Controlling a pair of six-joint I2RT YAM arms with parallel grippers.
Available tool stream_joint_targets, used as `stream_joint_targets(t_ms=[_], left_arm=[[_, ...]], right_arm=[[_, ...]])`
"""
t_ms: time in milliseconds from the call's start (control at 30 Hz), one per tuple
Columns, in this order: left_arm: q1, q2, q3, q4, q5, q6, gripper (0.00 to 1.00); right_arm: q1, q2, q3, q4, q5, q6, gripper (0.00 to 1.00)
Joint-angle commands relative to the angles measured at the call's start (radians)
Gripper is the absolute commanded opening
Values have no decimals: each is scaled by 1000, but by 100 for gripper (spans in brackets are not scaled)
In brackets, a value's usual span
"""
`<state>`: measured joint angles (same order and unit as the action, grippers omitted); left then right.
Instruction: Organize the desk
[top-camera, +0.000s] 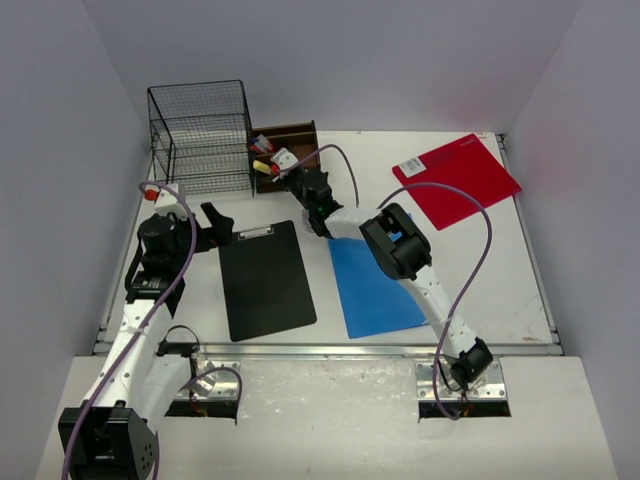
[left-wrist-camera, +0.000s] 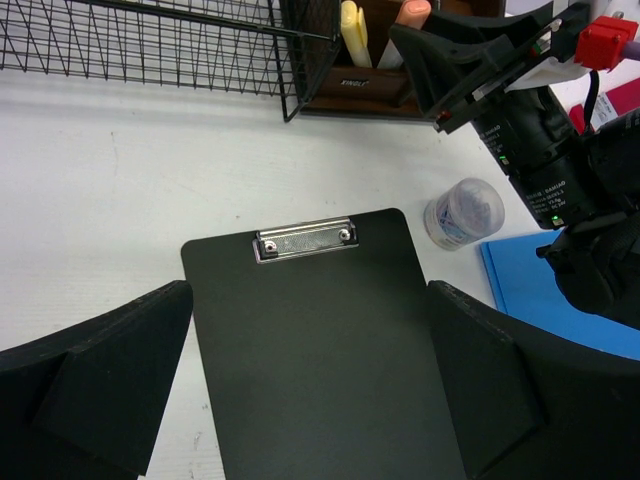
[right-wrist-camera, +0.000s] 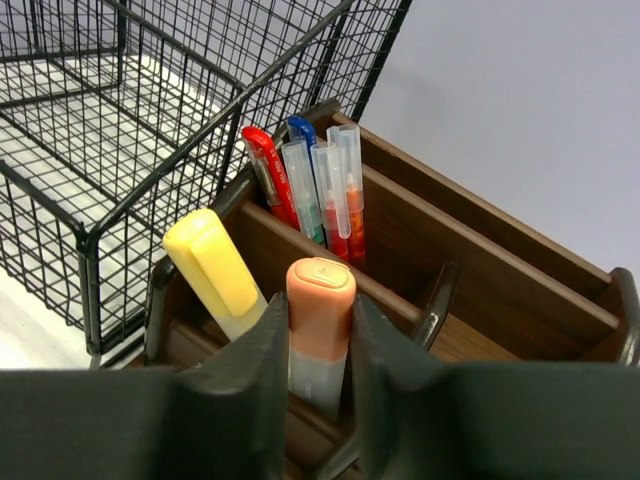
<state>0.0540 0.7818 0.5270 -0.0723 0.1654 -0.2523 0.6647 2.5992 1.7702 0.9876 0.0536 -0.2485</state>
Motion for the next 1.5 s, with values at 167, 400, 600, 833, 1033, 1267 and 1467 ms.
stream_joint_targets(t_ms=[167,400,600,833,1033,1267,1467], left_arm=[[15,-11,28,32,6,-10,100],[15,-27,41,16,16,-20,100],[15,-58,48,0,30,-26,100],[15,-38,115,-75,84,45,100],[15,100,258,-254,172,134,100],[15,107,247,-240,214,125,100],[15,94,226,-219,226,109,100]], right_arm=[[3,-68,57,-40,-28,75,57],[10,-246,-54,-30,-91,106,62],[11,-515,-256,-108,-162,126,68],[-25,-754,-204,-869,-225,77,71],[-84,-760,-127,-1421,-338,117,84],[-100,-667,-102,-1591,-338,186,99],[-103,-541,15,-1631,-314,226,99]])
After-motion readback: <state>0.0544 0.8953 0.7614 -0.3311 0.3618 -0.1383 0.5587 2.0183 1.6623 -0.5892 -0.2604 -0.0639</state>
